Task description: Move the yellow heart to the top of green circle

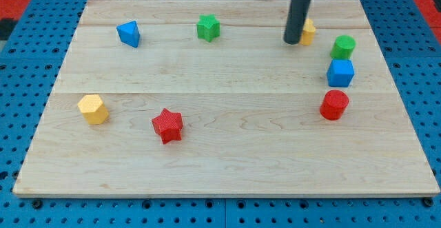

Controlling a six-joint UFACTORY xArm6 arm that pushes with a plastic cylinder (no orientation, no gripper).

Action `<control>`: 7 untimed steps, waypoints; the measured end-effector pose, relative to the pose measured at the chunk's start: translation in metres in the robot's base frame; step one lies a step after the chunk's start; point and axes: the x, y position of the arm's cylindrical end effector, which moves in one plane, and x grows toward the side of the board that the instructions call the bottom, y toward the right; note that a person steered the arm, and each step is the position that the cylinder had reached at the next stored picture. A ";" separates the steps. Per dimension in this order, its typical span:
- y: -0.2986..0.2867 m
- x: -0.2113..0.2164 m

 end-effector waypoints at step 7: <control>-0.110 0.039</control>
